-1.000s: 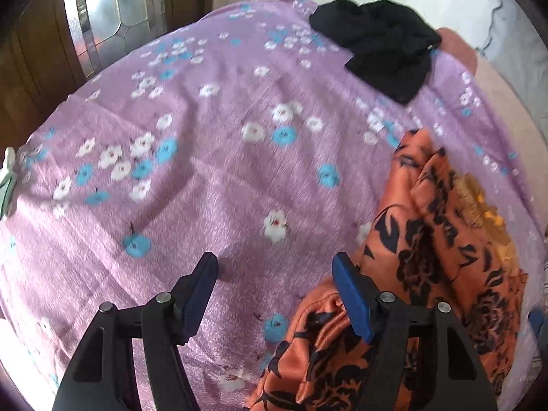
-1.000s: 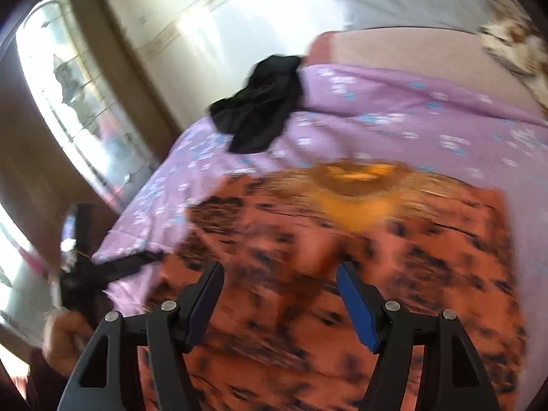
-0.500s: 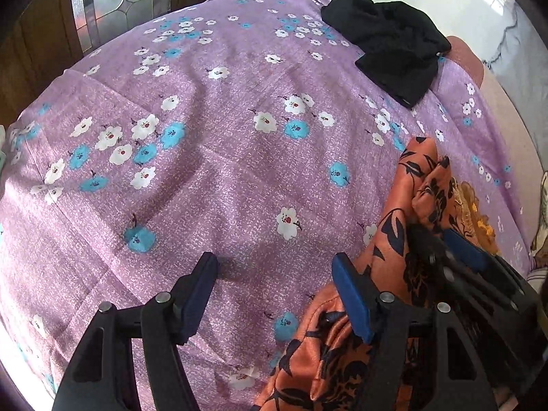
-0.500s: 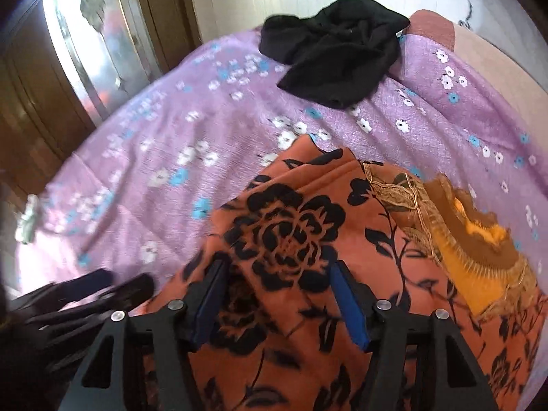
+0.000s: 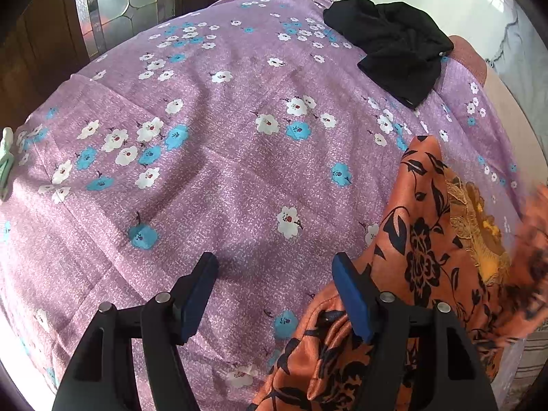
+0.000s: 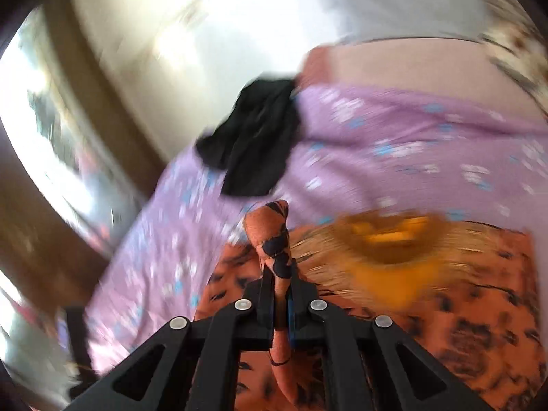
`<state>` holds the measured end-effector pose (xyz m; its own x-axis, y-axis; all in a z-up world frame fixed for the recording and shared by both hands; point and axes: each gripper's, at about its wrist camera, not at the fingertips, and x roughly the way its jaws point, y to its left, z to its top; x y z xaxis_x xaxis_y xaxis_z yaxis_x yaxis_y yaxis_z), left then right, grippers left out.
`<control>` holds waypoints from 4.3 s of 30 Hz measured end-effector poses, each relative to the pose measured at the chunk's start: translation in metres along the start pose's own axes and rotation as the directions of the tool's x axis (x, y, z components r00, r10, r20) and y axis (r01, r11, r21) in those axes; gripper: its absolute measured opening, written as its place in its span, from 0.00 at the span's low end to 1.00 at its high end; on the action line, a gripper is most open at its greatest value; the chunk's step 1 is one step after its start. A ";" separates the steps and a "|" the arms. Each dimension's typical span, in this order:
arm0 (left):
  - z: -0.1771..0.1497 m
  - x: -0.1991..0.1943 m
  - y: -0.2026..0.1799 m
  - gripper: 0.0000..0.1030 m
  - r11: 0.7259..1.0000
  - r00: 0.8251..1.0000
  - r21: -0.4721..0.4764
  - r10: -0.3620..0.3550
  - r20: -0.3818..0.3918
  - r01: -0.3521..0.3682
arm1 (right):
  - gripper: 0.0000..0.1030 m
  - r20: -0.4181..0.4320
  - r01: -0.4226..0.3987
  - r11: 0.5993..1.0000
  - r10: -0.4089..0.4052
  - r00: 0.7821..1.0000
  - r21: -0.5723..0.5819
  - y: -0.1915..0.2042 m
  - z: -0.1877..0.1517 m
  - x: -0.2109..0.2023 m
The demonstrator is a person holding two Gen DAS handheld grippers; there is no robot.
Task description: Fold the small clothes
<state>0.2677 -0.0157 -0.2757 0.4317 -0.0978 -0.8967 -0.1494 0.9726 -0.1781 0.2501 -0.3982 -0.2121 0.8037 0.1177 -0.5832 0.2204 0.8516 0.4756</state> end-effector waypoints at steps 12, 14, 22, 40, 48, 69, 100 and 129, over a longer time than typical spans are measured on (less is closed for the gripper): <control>-0.006 -0.024 -0.027 0.68 0.985 0.969 0.064 0.145 0.202 -0.161 | 0.17 -0.192 0.148 0.914 -0.080 0.978 0.378 -0.189 -0.080 -0.065; -0.007 -0.034 -0.033 0.68 0.979 0.951 0.088 0.156 0.269 -0.185 | 0.18 -0.237 0.166 0.895 -0.070 0.969 0.415 -0.199 -0.092 -0.072; -0.025 -0.053 -0.077 0.68 0.955 0.930 0.282 -0.017 0.368 -0.094 | 0.30 -0.118 0.162 0.918 -0.128 0.985 0.362 -0.193 -0.075 -0.104; -0.059 -0.015 -0.135 0.68 0.856 0.967 0.511 -0.058 0.249 -0.080 | 0.04 -0.165 0.218 0.956 -0.187 0.968 0.198 -0.188 -0.035 -0.014; -0.068 -0.010 -0.134 0.68 0.839 0.970 0.533 -0.026 0.241 -0.110 | 0.07 -0.067 0.185 0.945 -0.174 0.983 0.269 -0.196 -0.028 -0.053; -0.077 0.000 -0.142 0.71 0.807 0.974 0.574 0.002 0.229 -0.137 | 0.21 -0.182 0.253 0.951 -0.220 0.958 0.180 -0.203 -0.034 -0.006; -0.091 -0.005 -0.141 0.72 0.790 0.968 0.595 -0.003 0.249 -0.151 | 0.41 -0.043 0.133 0.945 -0.126 0.991 0.299 -0.201 -0.024 -0.059; -0.100 -0.001 -0.154 0.73 0.752 0.958 0.629 0.012 0.287 -0.197 | 0.10 -0.283 0.380 0.917 -0.335 0.899 0.119 -0.214 -0.044 -0.014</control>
<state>0.2012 -0.1864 -0.2883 0.6671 -0.0219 -0.7447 0.3617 0.8834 0.2980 0.1674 -0.5601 -0.3347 0.4919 -0.0353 -0.8699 0.5735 0.7649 0.2932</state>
